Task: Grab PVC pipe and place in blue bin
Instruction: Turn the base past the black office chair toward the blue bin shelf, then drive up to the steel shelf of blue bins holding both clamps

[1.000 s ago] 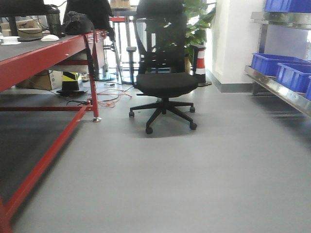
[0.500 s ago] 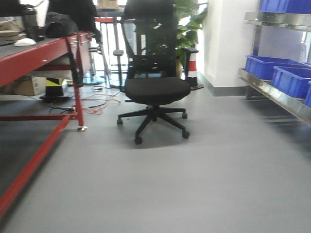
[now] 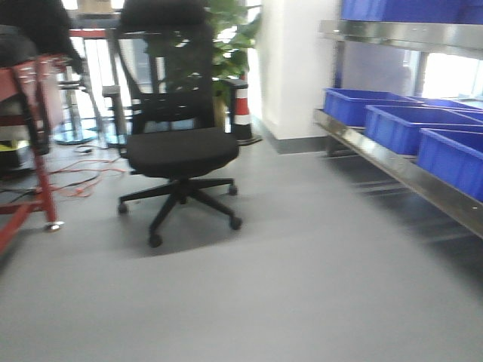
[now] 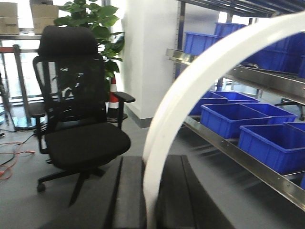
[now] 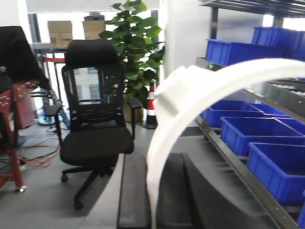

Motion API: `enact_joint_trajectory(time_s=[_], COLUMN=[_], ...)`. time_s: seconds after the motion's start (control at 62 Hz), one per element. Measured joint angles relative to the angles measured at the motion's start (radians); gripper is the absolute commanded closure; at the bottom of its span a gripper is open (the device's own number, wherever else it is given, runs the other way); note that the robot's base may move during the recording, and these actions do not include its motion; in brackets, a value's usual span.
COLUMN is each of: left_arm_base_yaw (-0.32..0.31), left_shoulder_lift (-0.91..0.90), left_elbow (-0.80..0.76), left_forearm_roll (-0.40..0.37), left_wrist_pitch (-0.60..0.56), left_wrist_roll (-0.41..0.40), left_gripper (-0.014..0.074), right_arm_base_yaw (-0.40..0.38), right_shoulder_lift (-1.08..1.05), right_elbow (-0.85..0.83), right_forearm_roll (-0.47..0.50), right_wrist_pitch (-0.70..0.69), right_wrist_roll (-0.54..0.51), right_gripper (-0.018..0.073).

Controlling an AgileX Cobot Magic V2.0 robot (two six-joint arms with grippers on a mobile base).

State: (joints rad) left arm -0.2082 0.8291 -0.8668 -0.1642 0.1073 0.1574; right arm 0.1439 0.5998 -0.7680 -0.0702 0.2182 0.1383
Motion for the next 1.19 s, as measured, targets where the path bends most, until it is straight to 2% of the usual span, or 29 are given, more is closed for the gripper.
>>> enact_joint_trajectory(time_s=[1.193], left_arm_base_yaw=[0.0], left_shoulder_lift=[0.0], left_elbow=[0.0], left_forearm_roll=[0.0], left_wrist_pitch=[0.0], left_wrist_roll=[0.0], left_gripper=[0.0708], right_arm_base_yaw=[0.0], right_shoulder_lift=[0.0], right_elbow=[0.0], right_forearm_roll=[0.0], right_wrist_pitch=[0.0], right_wrist_roll=[0.0], right_gripper=[0.072])
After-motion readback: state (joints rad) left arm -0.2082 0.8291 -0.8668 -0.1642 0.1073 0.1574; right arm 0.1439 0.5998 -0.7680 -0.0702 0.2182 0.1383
